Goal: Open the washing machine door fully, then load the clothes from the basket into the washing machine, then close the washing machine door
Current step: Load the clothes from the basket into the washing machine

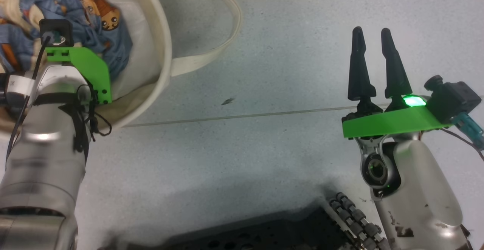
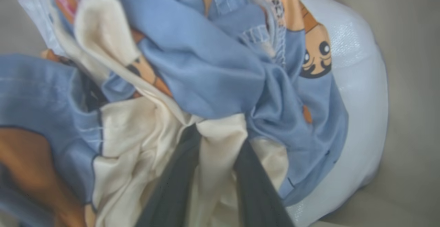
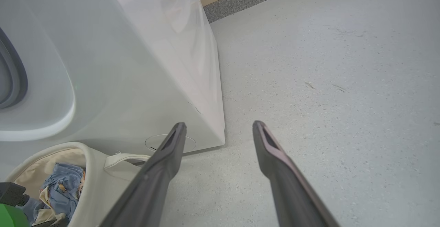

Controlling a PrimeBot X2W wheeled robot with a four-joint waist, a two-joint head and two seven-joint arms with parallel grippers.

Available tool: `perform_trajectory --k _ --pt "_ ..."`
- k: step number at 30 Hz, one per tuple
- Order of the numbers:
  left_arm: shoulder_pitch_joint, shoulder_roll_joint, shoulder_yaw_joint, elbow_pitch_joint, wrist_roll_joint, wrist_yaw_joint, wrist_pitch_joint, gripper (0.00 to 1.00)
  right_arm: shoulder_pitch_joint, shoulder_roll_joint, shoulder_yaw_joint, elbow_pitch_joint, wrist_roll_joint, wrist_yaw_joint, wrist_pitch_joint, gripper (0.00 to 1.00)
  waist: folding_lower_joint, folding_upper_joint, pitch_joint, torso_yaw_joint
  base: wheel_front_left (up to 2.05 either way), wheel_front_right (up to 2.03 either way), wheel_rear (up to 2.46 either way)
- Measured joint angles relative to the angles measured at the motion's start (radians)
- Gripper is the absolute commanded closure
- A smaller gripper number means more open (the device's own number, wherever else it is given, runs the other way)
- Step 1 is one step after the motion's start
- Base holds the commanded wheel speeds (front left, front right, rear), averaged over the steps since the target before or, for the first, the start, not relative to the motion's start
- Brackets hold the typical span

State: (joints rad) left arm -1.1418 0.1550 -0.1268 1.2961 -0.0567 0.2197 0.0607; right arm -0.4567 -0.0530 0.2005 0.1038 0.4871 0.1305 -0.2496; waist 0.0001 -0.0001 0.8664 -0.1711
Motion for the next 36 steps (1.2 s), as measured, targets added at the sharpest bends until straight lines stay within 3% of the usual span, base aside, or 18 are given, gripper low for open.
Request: perform_trajectory --k 8,13,22,31,36 --pt "0.007 -0.001 0.000 0.004 -0.019 -0.013 -0.056 1.00 -0.012 0.000 0.001 0.009 -0.003 0.000 0.000 0.00 -0.0001 0.0000 -0.029 0.025 0.00 0.00 0.00" --pt "0.048 -0.002 0.014 0.004 -0.055 -0.028 -0.178 1.00 -0.011 0.000 0.003 0.022 -0.003 0.000 0.000 0.00 -0.0001 0.0000 -0.084 0.041 0.00 0.00 0.00" --pt "0.123 -0.007 0.070 -0.022 -0.137 -0.107 -0.306 1.00 0.008 -0.002 0.026 0.038 0.001 0.000 0.000 0.00 -0.0003 0.0001 -0.220 0.078 0.00 0.00 0.00" --pt "0.312 -0.010 0.128 -0.442 -0.147 -0.152 -0.311 1.00 0.071 -0.002 0.028 0.058 0.001 0.000 0.000 0.00 -0.0003 0.0001 -0.356 0.116 0.00 0.00 0.00" --pt "0.456 -0.043 0.170 -0.673 -0.119 -0.189 -0.311 1.00 0.106 -0.002 0.029 0.069 0.002 0.000 0.000 0.00 -0.0004 0.0001 -0.431 0.125 0.00 0.00 0.00"
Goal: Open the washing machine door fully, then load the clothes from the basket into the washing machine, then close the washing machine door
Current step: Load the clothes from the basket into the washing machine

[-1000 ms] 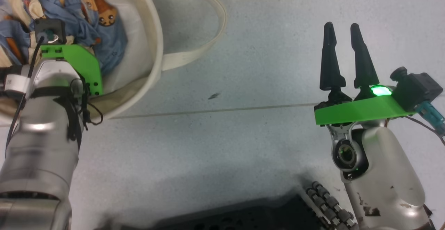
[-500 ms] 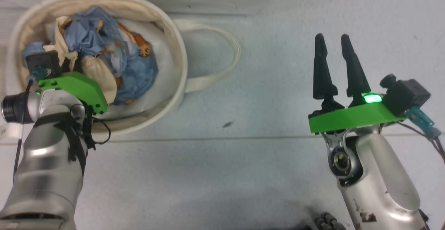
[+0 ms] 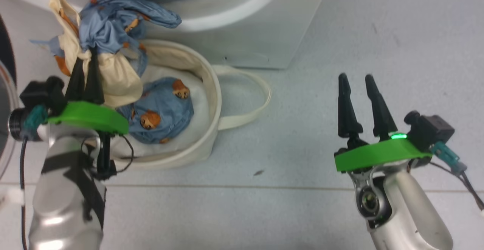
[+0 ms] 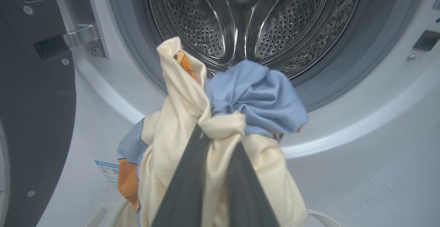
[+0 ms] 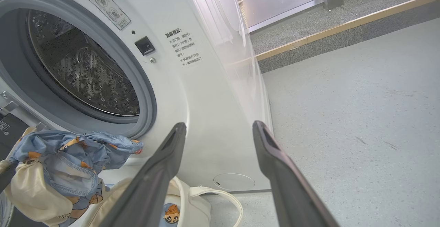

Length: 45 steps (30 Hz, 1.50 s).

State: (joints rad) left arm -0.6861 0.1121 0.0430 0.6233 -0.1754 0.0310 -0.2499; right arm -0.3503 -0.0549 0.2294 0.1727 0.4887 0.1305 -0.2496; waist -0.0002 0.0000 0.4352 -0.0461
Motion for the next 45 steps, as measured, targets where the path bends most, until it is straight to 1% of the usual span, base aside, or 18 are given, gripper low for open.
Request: perform_trajectory --k 1,2,6,7,8,13,16,19,21,28,34,37,39,41,45 --pt "0.026 -0.009 0.011 -0.041 0.005 -0.009 0.000 1.00 0.010 0.000 -0.001 0.002 0.002 0.000 0.000 0.00 0.0000 0.0000 -0.015 0.001 0.00 0.00 0.00" --pt "0.075 -0.025 0.027 -0.122 0.016 -0.029 0.000 1.00 0.028 0.000 -0.002 0.007 0.010 0.000 0.000 0.00 0.0000 0.0000 -0.045 0.001 0.00 0.00 0.00" --pt "0.175 -0.047 0.035 -0.271 0.053 -0.084 0.000 1.00 0.064 0.000 -0.016 0.013 0.022 0.000 0.000 0.00 0.0000 0.0000 -0.104 0.001 0.00 0.00 0.00" --pt "0.202 -0.053 0.034 -0.306 0.066 -0.086 -0.003 1.00 0.074 0.000 -0.021 0.014 0.022 0.000 0.000 0.00 0.0000 0.0000 -0.119 0.001 0.00 0.00 0.00" --pt "0.202 -0.053 0.034 -0.306 0.066 -0.086 -0.003 1.00 0.074 0.000 -0.021 0.014 0.022 0.000 0.000 0.00 0.0000 0.0000 -0.119 0.001 0.00 0.00 0.00" --pt "0.324 -0.071 0.034 -0.450 0.068 -0.103 -0.003 1.00 0.115 0.000 -0.038 0.024 0.031 0.000 0.000 0.00 0.0000 0.0000 -0.182 0.004 0.00 0.00 0.00" --pt "0.374 -0.074 0.040 -0.521 0.046 -0.111 -0.003 1.00 0.121 0.000 -0.038 0.024 0.031 0.000 0.000 0.00 0.0001 0.0000 -0.208 0.006 0.00 0.00 0.00" --pt "0.403 -0.074 0.025 -0.577 0.004 -0.108 -0.005 1.00 0.126 0.000 -0.044 0.023 0.031 0.000 0.000 0.00 0.0001 0.0000 -0.223 0.006 0.00 0.00 0.00" --pt "0.418 -0.074 0.009 -0.605 -0.016 -0.092 -0.006 1.00 0.132 0.001 -0.045 0.024 0.031 0.000 0.000 0.00 0.0003 0.0000 -0.226 0.006 0.00 0.00 0.00" --pt "0.423 -0.074 0.004 -0.615 -0.020 -0.084 -0.006 1.00 0.132 0.001 -0.044 0.023 0.031 0.000 0.000 0.00 0.0002 0.0000 -0.228 -0.005 0.00 0.00 0.00" --pt "0.407 -0.075 0.014 -0.616 -0.015 -0.084 -0.006 1.00 0.130 0.001 -0.034 0.012 0.033 0.000 0.000 0.00 0.0003 0.0000 -0.188 -0.018 0.00 0.00 0.00" --pt "0.355 -0.075 0.026 -0.618 0.005 -0.086 -0.006 1.00 0.123 0.001 -0.034 0.007 0.033 0.000 0.000 0.00 0.0003 0.0000 -0.155 -0.027 0.00 0.00 0.00" --pt "0.306 -0.075 0.035 -0.620 0.025 -0.095 -0.006 1.00 0.111 0.001 -0.034 0.003 0.043 0.000 0.000 0.00 0.0003 0.0000 -0.129 -0.034 0.00 0.00 0.00" --pt "0.252 -0.076 0.047 -0.621 0.040 -0.104 -0.006 1.00 0.093 0.001 -0.039 -0.005 0.079 0.000 0.000 0.00 0.0004 0.0000 -0.099 -0.041 0.00 0.00 0.00" --pt "0.133 -0.077 0.075 -0.604 0.078 -0.129 -0.007 1.00 0.054 0.001 -0.049 -0.018 0.092 0.000 0.000 0.00 0.0004 0.0000 -0.032 -0.058 0.00 0.00 0.00"
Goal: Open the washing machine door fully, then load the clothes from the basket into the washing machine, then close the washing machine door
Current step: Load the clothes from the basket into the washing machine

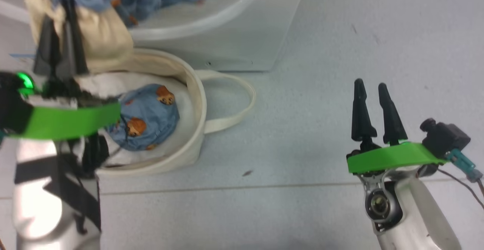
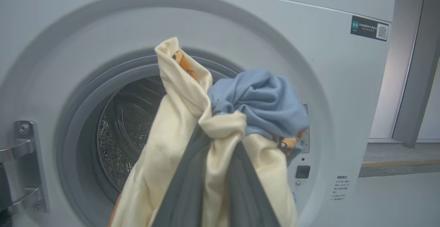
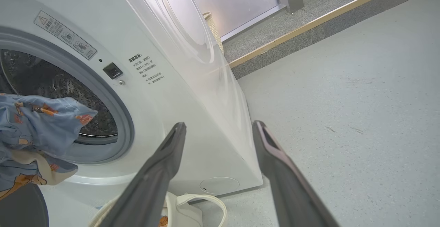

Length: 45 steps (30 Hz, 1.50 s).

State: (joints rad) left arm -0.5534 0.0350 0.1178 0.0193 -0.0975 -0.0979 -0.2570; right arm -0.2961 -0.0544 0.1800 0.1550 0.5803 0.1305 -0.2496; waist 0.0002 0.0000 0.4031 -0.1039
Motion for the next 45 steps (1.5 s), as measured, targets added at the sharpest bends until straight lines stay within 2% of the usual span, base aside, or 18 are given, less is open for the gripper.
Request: perform_trajectory --k 7,13,16,21,29,32,33,34,37,41,45 --pt "-0.251 0.036 0.035 0.054 0.018 -0.024 0.000 1.00 -0.055 0.000 0.008 -0.021 0.011 0.000 0.000 0.00 0.0001 0.0000 0.134 -0.041 0.00 0.00 0.00" --pt "-0.451 0.117 0.058 0.143 0.035 -0.026 -0.001 1.00 -0.103 0.000 0.039 -0.039 0.038 0.000 0.000 0.00 0.0002 0.0000 0.249 -0.094 0.00 0.00 0.00" --pt "-0.564 0.157 0.062 0.238 0.060 -0.026 -0.001 1.00 -0.120 0.000 0.058 -0.047 0.058 0.000 0.000 0.00 0.0002 -0.0001 0.318 -0.134 0.00 0.00 0.00" --pt "-0.661 0.196 0.075 0.328 0.083 -0.024 -0.001 1.00 -0.135 0.001 0.084 -0.053 0.073 0.000 0.000 0.00 0.0001 -0.0001 0.372 -0.179 0.00 0.00 0.00" --pt "-0.909 0.256 0.053 0.378 0.124 0.038 -0.001 1.00 -0.147 0.001 0.095 -0.072 0.083 0.000 0.000 0.00 -0.0001 -0.0001 0.474 -0.238 0.00 0.00 0.00" --pt "-0.945 0.268 0.026 0.397 0.135 0.057 -0.002 1.00 -0.157 0.002 0.094 -0.076 0.087 0.000 0.000 0.00 0.0000 -0.0001 0.504 -0.245 0.00 0.00 0.00" --pt "-0.943 0.268 0.021 0.420 0.136 0.068 -0.002 0.44 -0.157 0.002 0.094 -0.076 0.089 0.000 0.000 0.00 0.0000 -0.0001 0.510 -0.246 0.00 0.00 0.00" --pt "-0.938 0.267 0.015 0.444 0.139 0.080 -0.002 0.00 -0.157 0.002 0.095 -0.076 0.089 0.000 0.000 0.00 0.0001 -0.0001 0.512 -0.244 0.00 0.00 0.00" --pt "-0.920 0.267 -0.008 0.484 0.139 0.095 -0.003 0.00 -0.158 0.002 0.093 -0.076 0.088 0.000 0.000 0.00 -0.0002 -0.0001 0.511 -0.234 0.00 0.00 0.00" --pt "-0.911 0.267 -0.030 0.484 0.137 0.099 -0.003 0.00 -0.168 0.002 0.086 -0.077 0.077 0.000 0.000 0.00 -0.0001 -0.0001 0.502 -0.217 0.00 0.00 0.00" --pt "-0.831 0.254 -0.038 0.451 0.104 0.108 -0.003 0.00 -0.173 0.002 0.084 -0.072 0.069 0.000 0.000 0.00 -0.0002 -0.0001 0.475 -0.201 0.00 0.00 0.00"
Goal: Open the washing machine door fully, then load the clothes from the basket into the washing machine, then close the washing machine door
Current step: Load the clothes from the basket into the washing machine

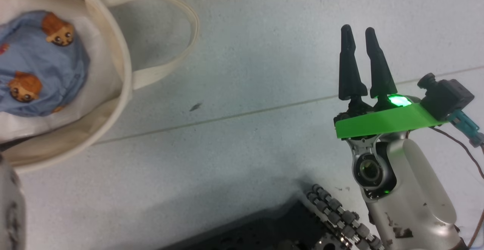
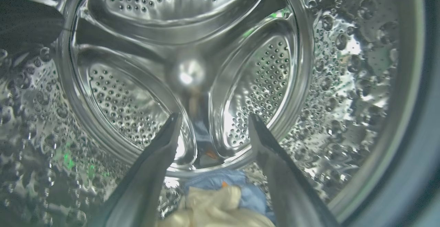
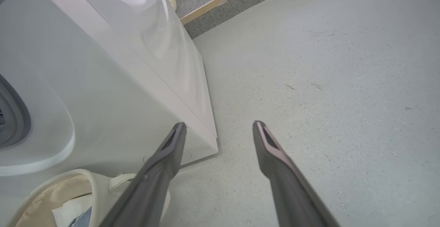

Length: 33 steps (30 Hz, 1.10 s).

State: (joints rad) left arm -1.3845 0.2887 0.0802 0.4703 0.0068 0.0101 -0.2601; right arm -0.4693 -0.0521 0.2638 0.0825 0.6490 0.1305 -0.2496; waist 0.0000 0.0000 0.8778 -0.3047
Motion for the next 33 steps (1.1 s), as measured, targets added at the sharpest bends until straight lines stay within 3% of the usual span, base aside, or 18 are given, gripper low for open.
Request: perform_trajectory --k 14,16,23,33 --pt "0.544 -0.189 0.028 -0.113 -0.077 -0.021 0.000 0.00 0.036 0.000 -0.012 0.074 -0.081 0.000 0.000 0.00 -0.0003 0.0000 -0.278 0.078 0.00 0.00 0.00" --pt "0.709 -0.224 0.050 -0.142 -0.080 -0.039 0.000 0.00 0.085 0.000 -0.034 0.086 -0.079 0.000 0.000 0.00 -0.0003 0.0001 -0.371 0.108 0.00 0.00 0.00" --pt "0.973 -0.247 0.047 -0.189 -0.098 -0.064 0.000 0.00 0.194 -0.001 -0.091 0.096 -0.086 0.000 0.000 0.00 -0.0005 0.0001 -0.536 0.155 0.00 0.00 0.00" --pt "1.169 -0.250 -0.065 -0.207 -0.162 -0.048 0.003 0.00 0.285 0.000 -0.096 0.121 -0.106 0.000 0.000 0.00 -0.0002 0.0001 -0.673 0.214 0.00 0.00 0.00"
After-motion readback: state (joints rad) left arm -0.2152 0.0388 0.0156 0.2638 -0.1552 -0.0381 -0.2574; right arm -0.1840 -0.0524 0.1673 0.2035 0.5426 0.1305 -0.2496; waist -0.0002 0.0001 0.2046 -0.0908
